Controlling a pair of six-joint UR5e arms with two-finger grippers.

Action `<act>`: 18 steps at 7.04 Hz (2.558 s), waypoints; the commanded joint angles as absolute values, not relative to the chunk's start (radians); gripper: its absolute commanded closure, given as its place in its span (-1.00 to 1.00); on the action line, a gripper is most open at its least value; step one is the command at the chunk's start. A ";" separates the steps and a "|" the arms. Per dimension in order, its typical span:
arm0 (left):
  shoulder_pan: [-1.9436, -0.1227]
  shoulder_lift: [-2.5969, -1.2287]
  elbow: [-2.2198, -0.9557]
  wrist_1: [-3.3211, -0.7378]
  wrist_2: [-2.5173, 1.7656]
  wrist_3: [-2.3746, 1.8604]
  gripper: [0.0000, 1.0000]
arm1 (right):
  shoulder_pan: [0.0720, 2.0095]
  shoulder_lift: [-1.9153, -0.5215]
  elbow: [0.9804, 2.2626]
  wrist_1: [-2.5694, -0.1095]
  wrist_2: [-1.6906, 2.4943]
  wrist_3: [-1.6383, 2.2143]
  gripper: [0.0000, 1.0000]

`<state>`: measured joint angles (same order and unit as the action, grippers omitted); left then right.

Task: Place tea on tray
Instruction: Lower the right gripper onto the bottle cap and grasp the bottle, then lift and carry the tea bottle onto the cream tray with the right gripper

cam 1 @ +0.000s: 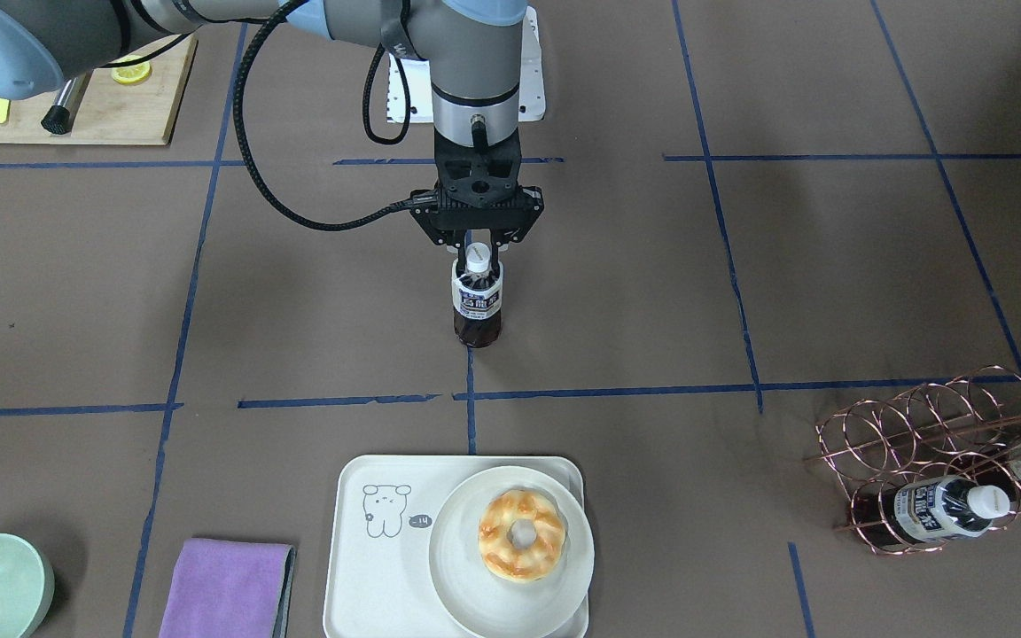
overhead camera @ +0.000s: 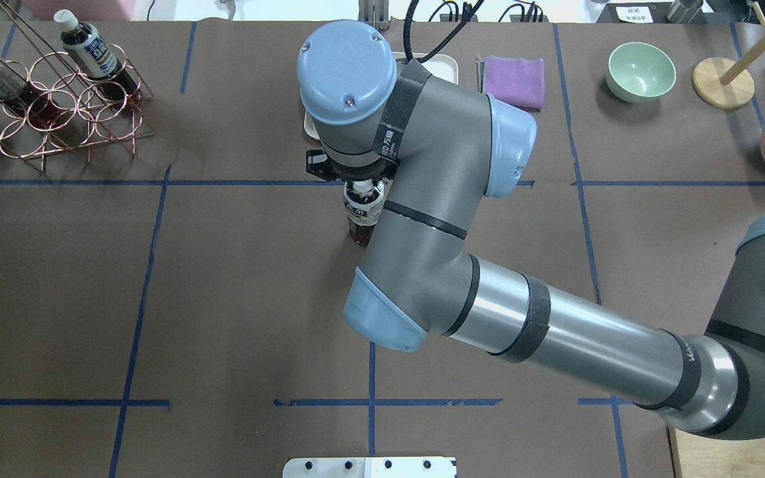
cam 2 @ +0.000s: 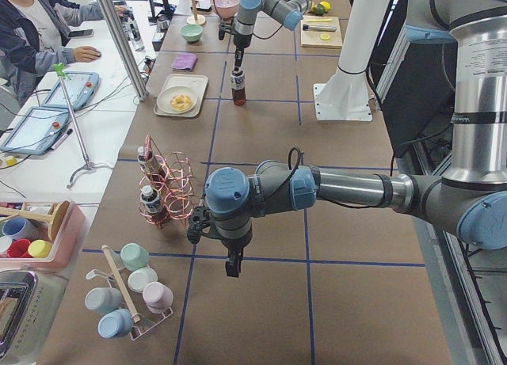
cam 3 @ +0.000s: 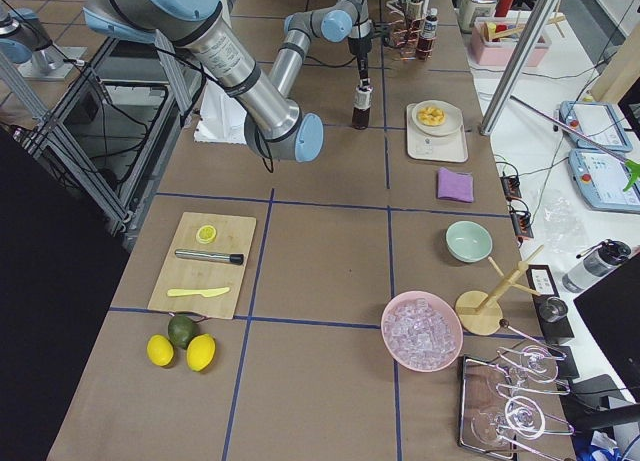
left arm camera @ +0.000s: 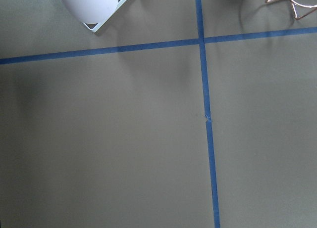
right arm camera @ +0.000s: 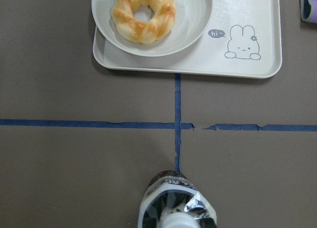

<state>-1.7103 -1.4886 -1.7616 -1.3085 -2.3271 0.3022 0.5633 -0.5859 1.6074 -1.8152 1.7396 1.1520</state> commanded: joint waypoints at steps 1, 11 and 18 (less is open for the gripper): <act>-1.710 -1.488 -1.761 -1.308 -2.327 0.302 -1.00 | 0.565 -0.580 1.638 -1.833 1.743 1.152 1.00; -1.710 -1.488 -1.756 -1.330 -2.327 0.302 -1.00 | 0.959 -0.477 1.146 -1.531 1.921 0.879 1.00; -1.710 -1.488 -1.761 -1.339 -2.327 0.304 -1.00 | 0.911 -0.477 1.117 -1.528 1.957 0.908 1.00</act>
<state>-1.7104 -1.4880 -1.7636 -1.3334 -2.3270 0.3037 0.9197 -0.4743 1.1170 -1.5274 1.9576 0.9061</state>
